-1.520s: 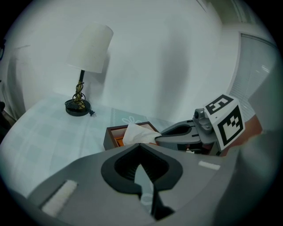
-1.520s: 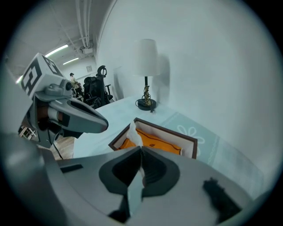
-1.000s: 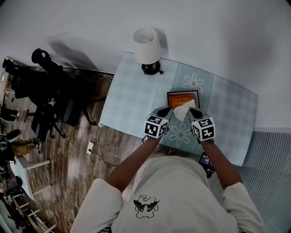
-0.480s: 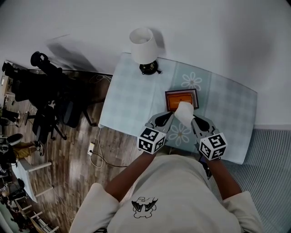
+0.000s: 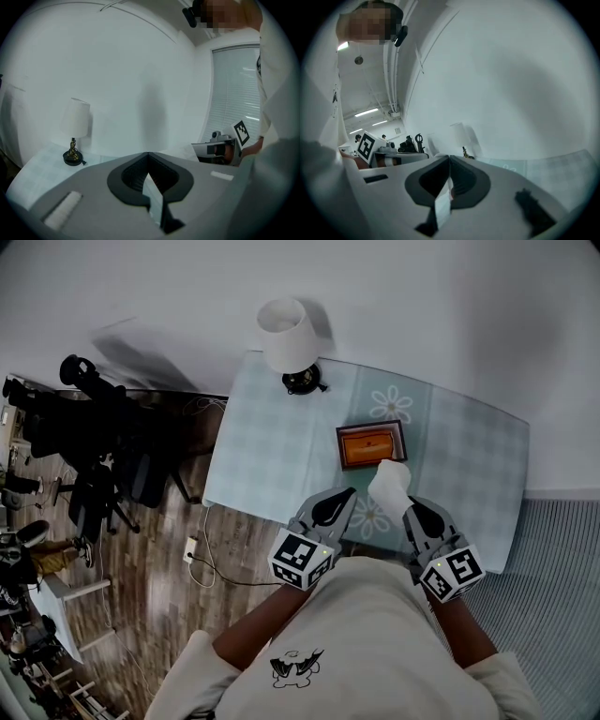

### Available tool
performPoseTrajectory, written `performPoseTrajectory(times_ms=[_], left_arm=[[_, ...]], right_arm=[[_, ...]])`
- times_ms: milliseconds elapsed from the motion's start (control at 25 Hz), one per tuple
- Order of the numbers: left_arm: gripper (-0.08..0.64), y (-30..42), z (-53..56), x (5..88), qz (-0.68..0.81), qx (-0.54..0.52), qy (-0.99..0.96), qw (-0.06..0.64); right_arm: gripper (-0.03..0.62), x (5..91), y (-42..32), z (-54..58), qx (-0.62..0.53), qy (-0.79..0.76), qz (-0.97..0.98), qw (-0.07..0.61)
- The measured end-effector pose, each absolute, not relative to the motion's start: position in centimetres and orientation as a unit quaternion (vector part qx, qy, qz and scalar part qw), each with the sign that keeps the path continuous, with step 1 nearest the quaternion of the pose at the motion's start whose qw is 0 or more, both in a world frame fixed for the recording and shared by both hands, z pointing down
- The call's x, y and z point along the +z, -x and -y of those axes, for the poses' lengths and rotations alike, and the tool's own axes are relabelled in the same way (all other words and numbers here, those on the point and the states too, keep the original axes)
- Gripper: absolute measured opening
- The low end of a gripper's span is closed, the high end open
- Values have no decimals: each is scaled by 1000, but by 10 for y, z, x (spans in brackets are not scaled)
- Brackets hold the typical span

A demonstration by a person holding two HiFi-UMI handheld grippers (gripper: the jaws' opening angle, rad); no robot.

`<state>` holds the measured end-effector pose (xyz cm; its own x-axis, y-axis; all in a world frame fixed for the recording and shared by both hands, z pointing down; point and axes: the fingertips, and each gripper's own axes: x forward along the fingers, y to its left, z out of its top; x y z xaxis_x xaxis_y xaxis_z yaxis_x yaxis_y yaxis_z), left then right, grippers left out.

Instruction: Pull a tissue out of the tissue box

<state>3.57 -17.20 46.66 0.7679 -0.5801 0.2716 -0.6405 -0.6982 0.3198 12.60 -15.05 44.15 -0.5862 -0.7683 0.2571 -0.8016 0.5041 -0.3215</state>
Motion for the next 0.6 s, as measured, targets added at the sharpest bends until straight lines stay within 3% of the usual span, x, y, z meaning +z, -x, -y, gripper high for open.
performPoseTrajectory(times_ms=[600], left_arm=[[6,-42,180,460,320,65,-925,194]], right_arm=[[14,437,-112,158,191,-457,867,43]])
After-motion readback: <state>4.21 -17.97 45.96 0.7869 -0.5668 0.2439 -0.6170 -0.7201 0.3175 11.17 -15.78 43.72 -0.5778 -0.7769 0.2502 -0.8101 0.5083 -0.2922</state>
